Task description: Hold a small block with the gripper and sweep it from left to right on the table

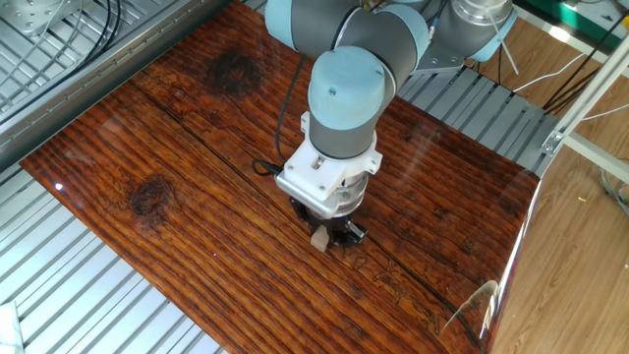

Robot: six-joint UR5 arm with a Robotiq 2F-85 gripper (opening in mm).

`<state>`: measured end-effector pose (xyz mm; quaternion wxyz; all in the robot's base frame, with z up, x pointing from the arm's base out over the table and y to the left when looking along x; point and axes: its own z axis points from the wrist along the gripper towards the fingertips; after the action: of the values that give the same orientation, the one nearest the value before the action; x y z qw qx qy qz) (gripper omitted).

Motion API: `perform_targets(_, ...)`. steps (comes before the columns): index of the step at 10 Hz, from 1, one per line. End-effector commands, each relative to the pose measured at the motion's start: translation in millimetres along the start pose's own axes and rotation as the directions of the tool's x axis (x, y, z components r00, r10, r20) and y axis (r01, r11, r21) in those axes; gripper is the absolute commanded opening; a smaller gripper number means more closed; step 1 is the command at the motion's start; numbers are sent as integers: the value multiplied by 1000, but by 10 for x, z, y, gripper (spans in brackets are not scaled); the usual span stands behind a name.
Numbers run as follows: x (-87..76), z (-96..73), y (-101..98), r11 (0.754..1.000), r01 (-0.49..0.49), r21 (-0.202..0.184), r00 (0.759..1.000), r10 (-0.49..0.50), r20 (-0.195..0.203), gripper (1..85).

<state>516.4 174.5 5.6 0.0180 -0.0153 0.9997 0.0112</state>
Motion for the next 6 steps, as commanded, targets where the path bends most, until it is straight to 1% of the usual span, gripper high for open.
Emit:
perform_targets(1,-8,15,53,1000,-15,-15,1000,15,-1,10)
perform_targets(3,-2,15,93,1000,-17,-15,1000,17,-1,10)
perform_targets(5,18,-52,176,999,-32,-12,999,32,-5,10)
perform_targets(6,18,-53,192,999,-34,-16,999,34,-7,10)
